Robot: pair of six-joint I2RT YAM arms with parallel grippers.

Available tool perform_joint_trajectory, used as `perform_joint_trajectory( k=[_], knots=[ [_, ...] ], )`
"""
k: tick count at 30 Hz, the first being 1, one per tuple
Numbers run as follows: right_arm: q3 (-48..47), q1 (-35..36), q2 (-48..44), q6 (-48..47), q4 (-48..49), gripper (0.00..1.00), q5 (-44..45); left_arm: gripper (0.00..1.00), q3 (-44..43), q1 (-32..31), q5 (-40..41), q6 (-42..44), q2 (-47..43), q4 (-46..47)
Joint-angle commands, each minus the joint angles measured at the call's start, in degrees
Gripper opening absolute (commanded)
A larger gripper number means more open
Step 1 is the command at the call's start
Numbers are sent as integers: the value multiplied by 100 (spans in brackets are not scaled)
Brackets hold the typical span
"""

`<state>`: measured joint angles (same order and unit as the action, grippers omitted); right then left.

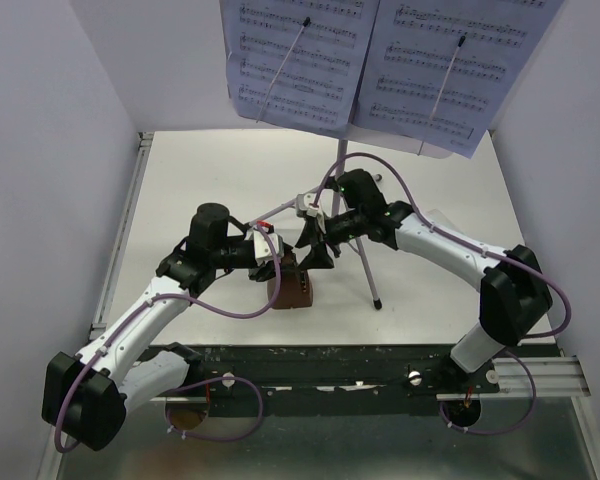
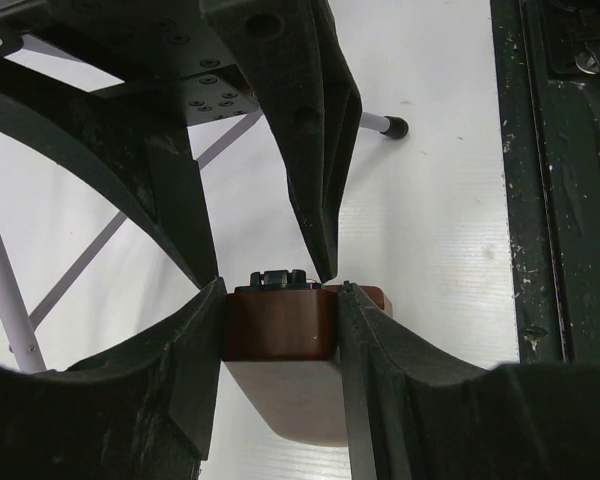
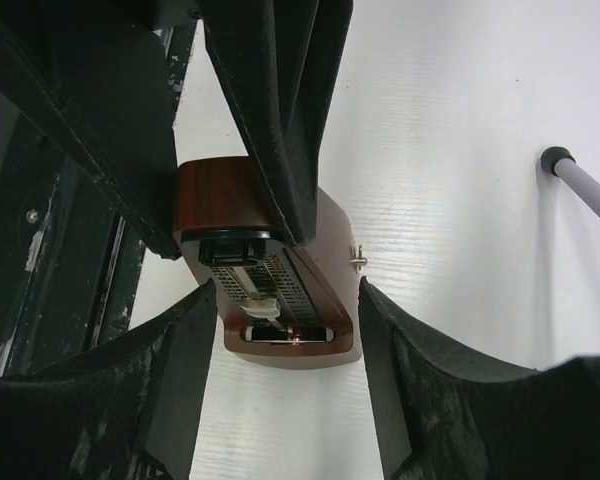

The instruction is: Set up the instrument practice props

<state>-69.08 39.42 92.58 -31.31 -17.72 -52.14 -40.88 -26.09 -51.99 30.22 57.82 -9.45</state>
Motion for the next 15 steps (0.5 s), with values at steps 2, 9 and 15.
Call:
perform_joint_trajectory(
  k=[2,9,15],
  knots=[
    [-220,57,226,11,-162,65,-226,45,-16,7,-347,-16,124,-417],
    [-246,57,270,81,-127,54,-104,45,-7,7,-444,-42,159,-408],
    [-290,57,287,134,-109,43,-86,45,19,16,-505,-33,159,-399]
  ],
)
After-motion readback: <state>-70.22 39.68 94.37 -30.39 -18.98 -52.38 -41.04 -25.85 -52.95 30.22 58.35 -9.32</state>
